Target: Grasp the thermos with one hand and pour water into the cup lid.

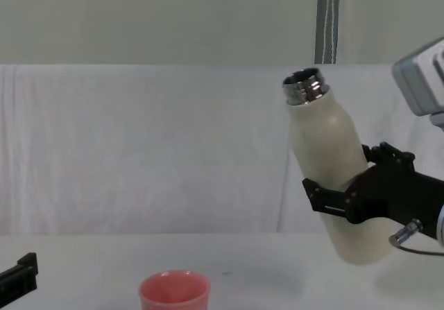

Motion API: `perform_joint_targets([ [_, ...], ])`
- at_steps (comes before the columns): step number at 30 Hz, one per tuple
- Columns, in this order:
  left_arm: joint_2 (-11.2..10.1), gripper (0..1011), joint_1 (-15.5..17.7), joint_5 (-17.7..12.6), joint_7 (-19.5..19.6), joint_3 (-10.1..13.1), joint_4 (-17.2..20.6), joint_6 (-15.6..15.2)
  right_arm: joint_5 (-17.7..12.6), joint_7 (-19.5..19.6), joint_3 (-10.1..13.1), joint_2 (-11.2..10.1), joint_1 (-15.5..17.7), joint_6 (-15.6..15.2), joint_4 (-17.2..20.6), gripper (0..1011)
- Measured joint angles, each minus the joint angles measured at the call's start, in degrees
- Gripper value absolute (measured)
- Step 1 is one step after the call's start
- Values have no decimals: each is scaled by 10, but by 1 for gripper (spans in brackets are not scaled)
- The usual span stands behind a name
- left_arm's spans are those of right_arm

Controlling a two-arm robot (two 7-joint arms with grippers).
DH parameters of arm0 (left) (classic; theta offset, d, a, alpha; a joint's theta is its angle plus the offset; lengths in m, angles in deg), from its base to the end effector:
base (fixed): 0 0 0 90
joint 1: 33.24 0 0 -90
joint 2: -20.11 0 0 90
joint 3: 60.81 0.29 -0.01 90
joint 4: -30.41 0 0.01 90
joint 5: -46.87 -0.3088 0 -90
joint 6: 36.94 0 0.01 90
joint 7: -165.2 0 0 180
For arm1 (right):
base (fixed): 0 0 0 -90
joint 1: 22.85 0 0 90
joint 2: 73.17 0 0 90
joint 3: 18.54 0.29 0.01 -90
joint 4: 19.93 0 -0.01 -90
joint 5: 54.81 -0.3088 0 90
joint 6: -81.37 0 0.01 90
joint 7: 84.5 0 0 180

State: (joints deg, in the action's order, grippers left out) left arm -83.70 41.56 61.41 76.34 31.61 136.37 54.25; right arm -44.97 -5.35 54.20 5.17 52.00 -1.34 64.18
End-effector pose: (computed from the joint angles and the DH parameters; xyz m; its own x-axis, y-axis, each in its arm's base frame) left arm 0.2530 0.0375 -0.2852 0.1246 0.9917 -0.0325 -0.9921 0.1241 -0.0179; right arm 0.3905 0.0280 -0.2508 0.3761 -0.8069 0.4554 0.8709 0.4757 0.1237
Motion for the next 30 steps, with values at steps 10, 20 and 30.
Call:
perform_joint_targets([
  [10,0,1001,0,0,0,0,0,0,105,18,-33,-38,-2,-17,38,950],
  [20,0,1001,0,0,0,0,0,0,168,34,-51,-48,2,-41,48,950],
  [30,0,1001,0,0,0,0,0,0,257,48,-87,-58,-3,-62,52,950],
])
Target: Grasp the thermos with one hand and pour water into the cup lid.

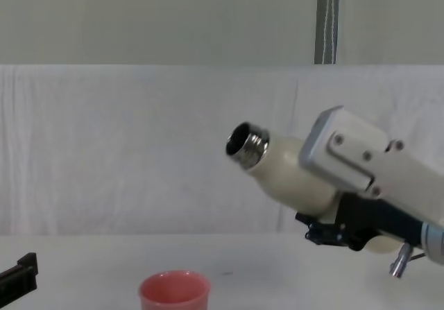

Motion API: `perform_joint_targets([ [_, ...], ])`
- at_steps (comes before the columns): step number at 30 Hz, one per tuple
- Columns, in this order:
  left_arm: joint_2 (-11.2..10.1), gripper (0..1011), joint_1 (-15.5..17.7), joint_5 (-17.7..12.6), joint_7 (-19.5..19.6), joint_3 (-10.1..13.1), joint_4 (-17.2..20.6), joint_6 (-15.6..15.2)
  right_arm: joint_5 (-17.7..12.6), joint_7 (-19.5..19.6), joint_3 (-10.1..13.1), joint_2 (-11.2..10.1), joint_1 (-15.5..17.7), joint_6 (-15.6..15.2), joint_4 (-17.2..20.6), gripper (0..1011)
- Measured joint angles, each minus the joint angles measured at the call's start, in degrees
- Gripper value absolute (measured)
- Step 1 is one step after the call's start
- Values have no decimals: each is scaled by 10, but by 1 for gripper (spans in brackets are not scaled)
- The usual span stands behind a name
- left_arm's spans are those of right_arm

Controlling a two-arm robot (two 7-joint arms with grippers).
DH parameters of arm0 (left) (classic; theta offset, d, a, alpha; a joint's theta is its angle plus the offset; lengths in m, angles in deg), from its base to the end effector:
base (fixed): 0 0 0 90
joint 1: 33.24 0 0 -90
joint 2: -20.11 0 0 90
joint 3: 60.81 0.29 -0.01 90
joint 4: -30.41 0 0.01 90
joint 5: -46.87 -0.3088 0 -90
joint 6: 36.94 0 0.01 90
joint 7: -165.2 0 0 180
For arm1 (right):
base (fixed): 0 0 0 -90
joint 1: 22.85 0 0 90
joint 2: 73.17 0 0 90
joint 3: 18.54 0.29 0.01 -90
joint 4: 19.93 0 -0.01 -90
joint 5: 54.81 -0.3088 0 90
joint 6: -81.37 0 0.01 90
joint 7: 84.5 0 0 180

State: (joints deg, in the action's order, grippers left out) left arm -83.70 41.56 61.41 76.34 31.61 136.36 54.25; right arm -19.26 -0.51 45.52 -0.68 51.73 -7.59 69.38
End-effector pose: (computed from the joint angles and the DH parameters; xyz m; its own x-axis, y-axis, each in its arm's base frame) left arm 0.2530 0.0375 -0.2852 0.1246 0.9917 -0.0325 -0.9921 0.1241 -0.0177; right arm 0.3734 0.0458 -0.2423 0.2366 -0.4723 0.8491 0.8775 0.4791 0.0220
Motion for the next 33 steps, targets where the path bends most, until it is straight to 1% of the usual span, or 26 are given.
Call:
perform_joint_targets([
  [3,0,1001,0,0,0,0,0,0,27,2,-13,-3,-3,-5,-1,950],
  [12,0,1001,0,0,0,0,0,0,73,3,-38,-8,-11,-12,-3,950],
  [22,0,1001,0,0,0,0,0,0,101,2,-59,-11,-17,-13,-7,950],
  [25,0,1001,0,0,0,0,0,0,113,0,-67,-14,-21,-16,-10,950],
  [33,0,1001,0,0,0,0,0,0,123,-2,-76,-15,-25,-18,-18,950],
])
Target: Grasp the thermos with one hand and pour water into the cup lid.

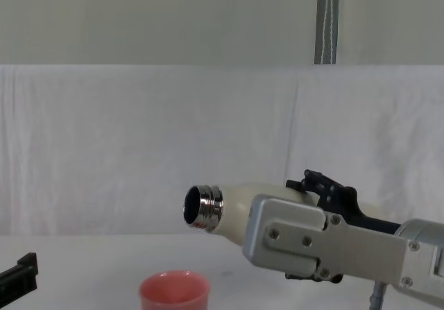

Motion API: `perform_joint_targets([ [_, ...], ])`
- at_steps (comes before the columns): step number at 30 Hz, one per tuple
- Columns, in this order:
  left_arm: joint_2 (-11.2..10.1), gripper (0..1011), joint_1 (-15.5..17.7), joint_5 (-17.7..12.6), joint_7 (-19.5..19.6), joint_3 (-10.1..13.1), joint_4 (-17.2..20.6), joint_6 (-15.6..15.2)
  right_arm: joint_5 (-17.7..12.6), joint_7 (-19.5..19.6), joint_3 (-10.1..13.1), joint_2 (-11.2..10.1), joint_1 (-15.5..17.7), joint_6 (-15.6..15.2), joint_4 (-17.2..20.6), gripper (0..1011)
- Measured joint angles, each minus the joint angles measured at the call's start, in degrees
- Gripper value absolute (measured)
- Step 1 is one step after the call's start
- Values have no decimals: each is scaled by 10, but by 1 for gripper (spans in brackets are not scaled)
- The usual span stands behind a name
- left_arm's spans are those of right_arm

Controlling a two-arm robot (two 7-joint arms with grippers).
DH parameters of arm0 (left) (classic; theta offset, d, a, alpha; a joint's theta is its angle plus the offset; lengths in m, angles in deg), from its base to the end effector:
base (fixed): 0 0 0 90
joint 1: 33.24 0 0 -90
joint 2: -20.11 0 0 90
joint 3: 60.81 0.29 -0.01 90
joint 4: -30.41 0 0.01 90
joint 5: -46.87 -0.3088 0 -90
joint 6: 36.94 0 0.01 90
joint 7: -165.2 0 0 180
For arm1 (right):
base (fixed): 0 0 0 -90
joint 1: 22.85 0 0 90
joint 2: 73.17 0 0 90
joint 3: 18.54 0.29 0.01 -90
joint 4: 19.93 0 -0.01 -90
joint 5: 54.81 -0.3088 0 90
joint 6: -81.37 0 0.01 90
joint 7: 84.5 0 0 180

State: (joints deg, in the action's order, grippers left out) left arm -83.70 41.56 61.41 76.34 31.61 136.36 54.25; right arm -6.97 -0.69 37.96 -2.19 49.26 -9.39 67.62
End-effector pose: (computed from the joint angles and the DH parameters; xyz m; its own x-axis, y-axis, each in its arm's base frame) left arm 0.2530 0.0375 -0.2852 0.1246 0.9917 -0.0325 -0.9921 0.1241 -0.0177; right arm 0.3696 0.0689 -0.2543 0.2012 -0.2161 0.9554 0.8503 0.5229 -0.0608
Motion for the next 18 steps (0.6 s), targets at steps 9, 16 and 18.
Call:
perform_joint_targets([
  [9,0,1001,0,0,0,0,0,0,9,-1,-10,1,-7,1,-13,950],
  [16,0,1001,0,0,0,0,0,0,20,-3,-20,-1,-15,3,-21,950],
  [18,0,1001,0,0,0,0,0,0,21,-3,-21,-1,-16,3,-22,950],
])
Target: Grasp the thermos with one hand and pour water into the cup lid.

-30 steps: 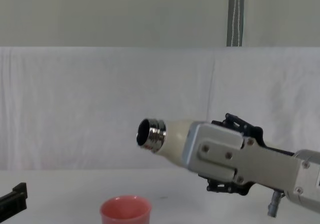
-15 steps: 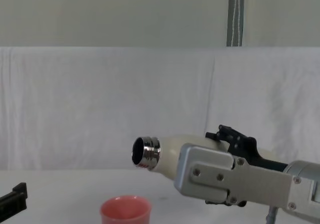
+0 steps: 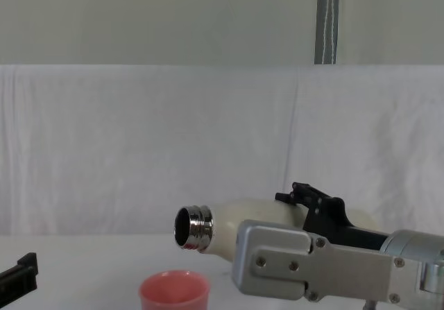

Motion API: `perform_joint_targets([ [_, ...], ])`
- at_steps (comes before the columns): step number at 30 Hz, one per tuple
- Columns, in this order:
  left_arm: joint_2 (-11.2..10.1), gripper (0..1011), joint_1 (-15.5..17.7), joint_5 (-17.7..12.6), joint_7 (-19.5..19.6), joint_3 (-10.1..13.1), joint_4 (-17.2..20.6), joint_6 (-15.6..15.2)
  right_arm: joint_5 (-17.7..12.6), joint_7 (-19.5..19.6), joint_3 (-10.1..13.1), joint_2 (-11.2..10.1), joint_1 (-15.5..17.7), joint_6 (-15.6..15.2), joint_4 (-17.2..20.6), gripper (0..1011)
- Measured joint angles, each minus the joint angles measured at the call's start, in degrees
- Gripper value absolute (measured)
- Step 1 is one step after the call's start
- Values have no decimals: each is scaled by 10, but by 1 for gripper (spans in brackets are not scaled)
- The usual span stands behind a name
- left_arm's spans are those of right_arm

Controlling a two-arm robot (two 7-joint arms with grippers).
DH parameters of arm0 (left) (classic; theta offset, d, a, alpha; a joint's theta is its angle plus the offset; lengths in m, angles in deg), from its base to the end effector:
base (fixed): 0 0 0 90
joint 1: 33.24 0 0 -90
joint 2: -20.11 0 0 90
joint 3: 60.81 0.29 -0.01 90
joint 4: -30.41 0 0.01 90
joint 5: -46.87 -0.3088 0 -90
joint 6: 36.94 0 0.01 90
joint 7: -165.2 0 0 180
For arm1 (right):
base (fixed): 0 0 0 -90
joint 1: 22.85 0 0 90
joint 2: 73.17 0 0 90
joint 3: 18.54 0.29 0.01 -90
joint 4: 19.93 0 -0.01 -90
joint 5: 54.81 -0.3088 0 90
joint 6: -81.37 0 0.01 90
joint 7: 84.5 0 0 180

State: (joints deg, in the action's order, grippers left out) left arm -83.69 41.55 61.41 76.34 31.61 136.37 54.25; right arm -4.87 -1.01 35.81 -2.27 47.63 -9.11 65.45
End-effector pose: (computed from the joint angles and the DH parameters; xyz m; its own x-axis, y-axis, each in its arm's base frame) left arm 0.2530 0.0375 -0.2852 0.1246 0.9917 -0.0327 -0.9921 0.1241 -0.0177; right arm 0.3741 0.0734 -0.2600 0.2031 -0.1508 0.9675 0.8390 0.5362 -0.0925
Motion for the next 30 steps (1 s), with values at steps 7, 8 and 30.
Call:
perform_joint_targets([
  [7,0,1001,0,0,0,0,0,0,2,-1,-4,-1,-6,2,-3,950],
  [8,0,1001,0,0,0,0,0,0,2,-1,-4,-1,-6,2,-3,950],
  [30,0,1001,0,0,0,0,0,0,7,-4,-13,-6,-18,5,-7,950],
])
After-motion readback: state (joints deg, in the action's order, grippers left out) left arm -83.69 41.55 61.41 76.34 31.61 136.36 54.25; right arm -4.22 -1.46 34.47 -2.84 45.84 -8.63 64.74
